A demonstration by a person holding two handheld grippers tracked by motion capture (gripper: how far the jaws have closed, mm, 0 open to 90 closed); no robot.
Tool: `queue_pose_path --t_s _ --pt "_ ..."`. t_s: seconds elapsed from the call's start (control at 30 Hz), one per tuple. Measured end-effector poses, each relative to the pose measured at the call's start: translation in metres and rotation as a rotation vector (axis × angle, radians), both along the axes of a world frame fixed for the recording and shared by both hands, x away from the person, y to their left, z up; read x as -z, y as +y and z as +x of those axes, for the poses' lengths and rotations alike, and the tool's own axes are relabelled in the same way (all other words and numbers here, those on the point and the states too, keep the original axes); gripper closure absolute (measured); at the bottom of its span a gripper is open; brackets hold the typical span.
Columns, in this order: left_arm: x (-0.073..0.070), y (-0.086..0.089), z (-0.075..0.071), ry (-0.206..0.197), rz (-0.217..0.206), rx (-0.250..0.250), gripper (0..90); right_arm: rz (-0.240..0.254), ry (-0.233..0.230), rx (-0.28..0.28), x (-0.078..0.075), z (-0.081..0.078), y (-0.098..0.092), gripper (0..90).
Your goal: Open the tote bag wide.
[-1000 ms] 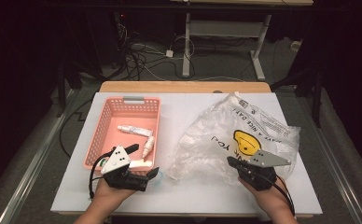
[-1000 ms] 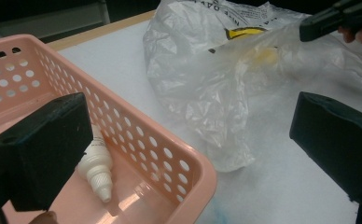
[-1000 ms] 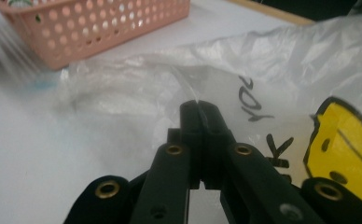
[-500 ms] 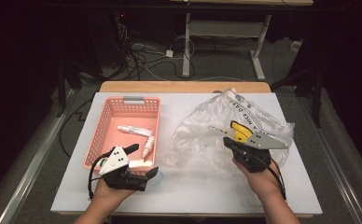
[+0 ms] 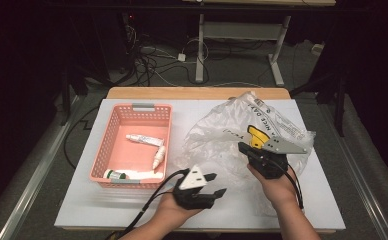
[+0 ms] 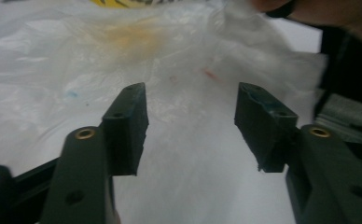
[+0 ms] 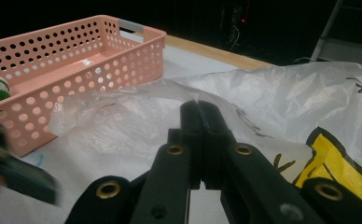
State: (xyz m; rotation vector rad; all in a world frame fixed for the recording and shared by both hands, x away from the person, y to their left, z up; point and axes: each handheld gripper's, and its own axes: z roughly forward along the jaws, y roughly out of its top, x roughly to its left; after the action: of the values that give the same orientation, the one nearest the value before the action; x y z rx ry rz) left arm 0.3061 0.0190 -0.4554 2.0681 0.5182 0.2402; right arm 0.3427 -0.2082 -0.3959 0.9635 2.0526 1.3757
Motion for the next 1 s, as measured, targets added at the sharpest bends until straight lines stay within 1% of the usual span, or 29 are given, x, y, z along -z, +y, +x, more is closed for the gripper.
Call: queue_pose_path --t_s 0.03,0.07,0.1,0.13,0.17,0.2,0.23,0.27,0.3,0.33,0.37,0.4,0.47,0.5,0.53,0.57,0.6,0.63,0.67,0.7,0.73,0.77,0.8,0.83,0.87,0.9,0.93,0.97,1.0 --pt "0.000 0.000 0.000 0.000 0.000 0.000 47.5 0.000 0.000 0.000 0.000 0.000 0.000 90.0" --pt "0.005 -0.013 0.007 0.002 0.033 -0.001 47.5 0.003 -0.001 -0.001 0.000 0.001 -0.001 90.0" --pt "0.008 -0.019 0.010 0.011 0.049 0.000 48.0 0.011 0.002 0.001 -0.001 0.001 -0.002 90.0" --pt "0.011 -0.028 0.014 0.015 0.076 0.008 48.6 0.017 0.001 0.003 -0.001 0.002 -0.003 90.0" --pt "0.016 -0.046 0.020 0.023 0.156 0.022 48.6 0.018 -0.001 0.006 -0.002 0.002 -0.005 90.0" --pt "0.016 -0.046 0.020 0.023 0.156 0.022 48.7 0.020 -0.003 0.008 -0.001 0.003 -0.006 90.0" --pt "0.022 -0.057 0.027 0.057 0.209 0.005 48.7 0.028 0.000 0.012 -0.001 0.003 -0.008 90.0" --pt "0.024 -0.059 0.032 0.090 0.228 0.007 50.2 0.036 0.000 0.016 -0.001 0.004 -0.010 90.0" --pt "0.024 -0.059 0.032 0.090 0.228 0.007 51.1 0.036 0.000 0.016 -0.001 0.004 -0.010 90.0" --pt "0.024 -0.059 0.034 0.103 0.219 0.012 51.1 0.041 0.002 0.019 -0.001 0.004 -0.011 90.0" --pt "0.024 -0.060 0.034 0.103 0.221 0.019 53.7 0.047 0.000 0.025 -0.001 0.004 -0.012 90.0" --pt "0.023 -0.060 0.033 0.092 0.231 0.033 61.5 0.048 -0.004 0.027 -0.002 0.004 -0.014 90.0" --pt "0.023 -0.061 0.032 0.087 0.236 0.047 69.9 0.051 -0.007 0.030 -0.002 0.004 -0.014 90.0" --pt "0.023 -0.061 0.032 0.082 0.236 0.028 69.9 0.051 -0.007 0.030 -0.002 0.004 -0.014 90.0" --pt "0.023 -0.059 0.035 0.101 0.223 0.011 88.7 0.052 -0.006 0.035 -0.004 0.005 -0.013 90.0" --pt "0.023 -0.059 0.035 0.101 0.223 0.011 88.8 0.049 -0.009 0.037 -0.004 0.006 -0.013 90.0" --pt "0.022 -0.054 0.032 0.078 0.239 0.016 88.8 0.046 -0.009 0.040 -0.005 0.006 -0.013 90.0" --pt "0.022 -0.054 0.032 0.078 0.239 0.016 88.8 0.046 -0.009 0.040 -0.005 0.006 -0.013 90.0" --pt "0.021 -0.044 0.026 0.061 0.238 0.020 88.8 0.041 -0.011 0.049 -0.007 0.008 -0.014 90.0" --pt "0.021 -0.044 0.026 0.061 0.238 0.020 88.8 0.041 -0.011 0.049 -0.007 0.008 -0.014 90.0" --pt "0.021 -0.038 0.023 0.054 0.235 0.019 88.8 0.037 -0.013 0.060 -0.008 0.010 -0.016 90.0" --pt "0.018 -0.024 0.018 0.035 0.233 0.016 88.8 0.033 -0.010 0.066 -0.008 0.012 -0.018 90.0" --pt "0.018 -0.024 0.018 0.035 0.233 0.016 88.8 0.033 -0.010 0.066 -0.008 0.012 -0.018 90.0" --pt "0.017 -0.018 0.016 0.034 0.220 0.009 88.8 0.031 -0.011 0.071 -0.008 0.014 -0.019 90.0" --pt "0.013 -0.005 0.013 0.023 0.219 0.002 88.8 0.032 -0.007 0.082 -0.009 0.018 -0.021 90.0" --pt "0.013 -0.005 0.013 0.023 0.219 0.002 88.8 0.030 -0.010 0.085 -0.010 0.019 -0.022 90.0" --pt "0.012 0.005 0.011 0.010 0.230 -0.008 88.8 0.029 -0.012 0.088 -0.011 0.019 -0.022 90.0" --pt "0.012 0.005 0.011 0.010 0.230 -0.008 88.8 0.029 -0.012 0.088 -0.011 0.019 -0.022 90.0" --pt "0.012 0.014 0.010 0.001 0.244 -0.021 88.8 0.028 -0.018 0.094 -0.014 0.020 -0.022 90.0"
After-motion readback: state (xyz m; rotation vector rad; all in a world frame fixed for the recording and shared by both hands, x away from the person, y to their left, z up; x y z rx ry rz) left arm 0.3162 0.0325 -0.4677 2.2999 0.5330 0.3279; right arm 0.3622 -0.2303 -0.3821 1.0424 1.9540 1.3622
